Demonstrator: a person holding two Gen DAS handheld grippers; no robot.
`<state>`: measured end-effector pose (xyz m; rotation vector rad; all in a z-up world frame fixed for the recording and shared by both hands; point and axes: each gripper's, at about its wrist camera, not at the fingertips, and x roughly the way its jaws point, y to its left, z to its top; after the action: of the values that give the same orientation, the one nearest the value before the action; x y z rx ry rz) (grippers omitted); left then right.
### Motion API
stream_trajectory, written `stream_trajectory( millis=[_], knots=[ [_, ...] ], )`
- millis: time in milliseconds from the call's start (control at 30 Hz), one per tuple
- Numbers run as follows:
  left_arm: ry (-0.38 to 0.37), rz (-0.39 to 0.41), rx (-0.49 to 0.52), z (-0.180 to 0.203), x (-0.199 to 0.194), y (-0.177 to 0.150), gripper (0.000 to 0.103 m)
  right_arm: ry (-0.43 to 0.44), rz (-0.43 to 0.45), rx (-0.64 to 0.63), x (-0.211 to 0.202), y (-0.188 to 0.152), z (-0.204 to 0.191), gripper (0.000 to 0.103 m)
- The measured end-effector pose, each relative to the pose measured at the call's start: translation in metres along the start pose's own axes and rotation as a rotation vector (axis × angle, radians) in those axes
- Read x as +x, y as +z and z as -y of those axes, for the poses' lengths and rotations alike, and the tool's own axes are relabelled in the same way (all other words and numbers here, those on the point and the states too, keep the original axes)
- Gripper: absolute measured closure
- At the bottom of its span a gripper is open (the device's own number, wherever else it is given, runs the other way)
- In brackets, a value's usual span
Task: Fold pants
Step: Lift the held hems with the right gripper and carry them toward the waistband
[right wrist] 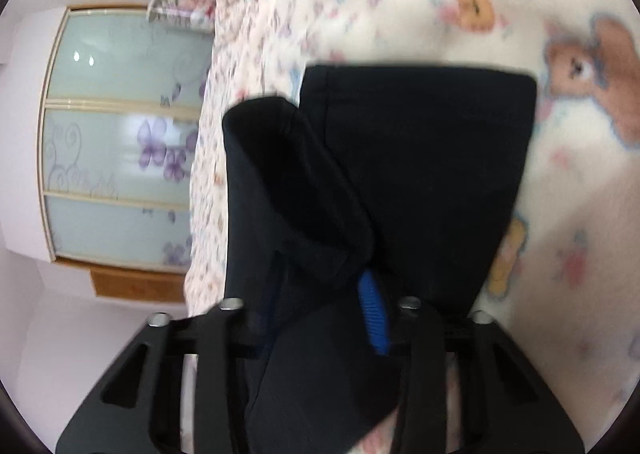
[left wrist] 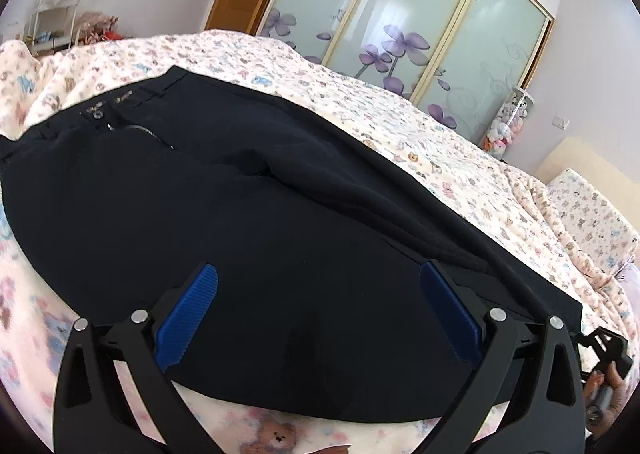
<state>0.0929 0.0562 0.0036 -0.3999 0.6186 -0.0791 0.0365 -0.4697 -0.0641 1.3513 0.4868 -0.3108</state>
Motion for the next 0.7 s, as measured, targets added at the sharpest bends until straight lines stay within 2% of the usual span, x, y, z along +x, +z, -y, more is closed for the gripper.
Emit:
stream_trajectory(
  millis=[133,200,300,400,467,567,633,700],
  knots=[
    [-0.05,-0.039,-0.002,-0.003,0.001,0.005,0.002,0.11,0.123,-0.085,-0.02,-0.018,-0.004,0.082],
    [-0.099,-0.074,-0.057,-0.009,0.005,0.015,0.002,0.117,0.164,-0.134,-0.026,-0.027,0.001,0.082],
    [-0.163,-0.097,-0.108,-0.018,0.016,0.037,0.002,0.111,0.168,-0.161,-0.025,-0.031,0.008,0.082],
    [-0.138,-0.083,-0.113,-0.021,0.036,0.079,0.002,0.121,0.17,-0.19,-0.022,-0.03,0.005,0.082],
    [-0.115,-0.096,-0.094,-0.019,0.06,0.113,0.002,0.119,0.172,-0.207,-0.02,-0.032,0.006,0.082],
    [-0.072,-0.184,-0.06,-0.011,0.112,0.153,0.002,0.139,0.162,-0.194,-0.019,-0.029,0.01,0.082],
    [-0.081,-0.277,-0.082,-0.008,0.153,0.174,0.002,0.136,0.156,-0.201,-0.018,-0.03,0.014,0.082],
    [-0.072,-0.361,-0.161,-0.007,0.198,0.19,0.002,0.129,0.147,-0.215,-0.015,-0.03,0.011,0.082]
  ],
)
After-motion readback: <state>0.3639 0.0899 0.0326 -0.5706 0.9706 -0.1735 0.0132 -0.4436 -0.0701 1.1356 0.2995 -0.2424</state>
